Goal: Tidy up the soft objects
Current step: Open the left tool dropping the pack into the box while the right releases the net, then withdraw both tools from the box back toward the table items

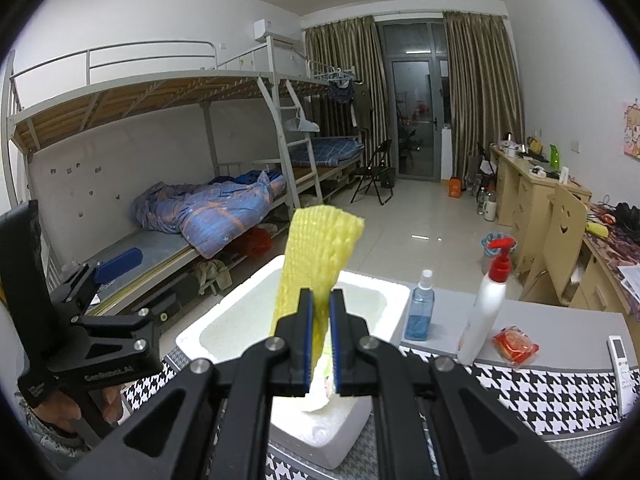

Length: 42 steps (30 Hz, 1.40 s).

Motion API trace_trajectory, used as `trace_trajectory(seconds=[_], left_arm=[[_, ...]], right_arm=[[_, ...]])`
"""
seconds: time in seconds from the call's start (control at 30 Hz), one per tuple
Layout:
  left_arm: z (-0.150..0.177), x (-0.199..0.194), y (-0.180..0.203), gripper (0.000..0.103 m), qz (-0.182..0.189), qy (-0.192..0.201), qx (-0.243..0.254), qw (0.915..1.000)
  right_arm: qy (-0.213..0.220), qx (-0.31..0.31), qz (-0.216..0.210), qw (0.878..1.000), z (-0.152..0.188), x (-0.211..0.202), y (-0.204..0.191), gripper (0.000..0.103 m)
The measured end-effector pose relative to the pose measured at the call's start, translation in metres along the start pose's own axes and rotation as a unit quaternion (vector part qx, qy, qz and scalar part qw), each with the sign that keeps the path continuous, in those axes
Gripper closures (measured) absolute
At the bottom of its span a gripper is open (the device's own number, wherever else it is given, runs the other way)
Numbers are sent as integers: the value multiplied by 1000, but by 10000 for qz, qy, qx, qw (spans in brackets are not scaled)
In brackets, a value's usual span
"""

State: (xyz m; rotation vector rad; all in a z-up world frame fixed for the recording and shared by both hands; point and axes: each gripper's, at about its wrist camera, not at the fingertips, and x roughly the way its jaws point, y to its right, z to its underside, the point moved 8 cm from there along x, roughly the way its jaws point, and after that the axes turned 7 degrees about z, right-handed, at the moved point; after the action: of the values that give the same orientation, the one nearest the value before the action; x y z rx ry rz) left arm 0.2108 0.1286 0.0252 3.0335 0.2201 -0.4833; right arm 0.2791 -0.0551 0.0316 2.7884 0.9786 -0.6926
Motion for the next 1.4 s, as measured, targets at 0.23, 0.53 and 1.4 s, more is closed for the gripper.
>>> trace_trajectory(seconds=[0.23,0.53,1.4], left_arm=[[6,1,-8,1,-60,-53,-43,10000],[10,-4,-20,1,-137,-38,-123,9998],[8,-12,-12,1,-64,41,-152,9999]], right_arm=[[-47,-33,23,10000,-2,12,-6,93],[-224,3,-43,9997,3,28,-15,90],[167,-155,100,9997,-1,-4,-11,19]])
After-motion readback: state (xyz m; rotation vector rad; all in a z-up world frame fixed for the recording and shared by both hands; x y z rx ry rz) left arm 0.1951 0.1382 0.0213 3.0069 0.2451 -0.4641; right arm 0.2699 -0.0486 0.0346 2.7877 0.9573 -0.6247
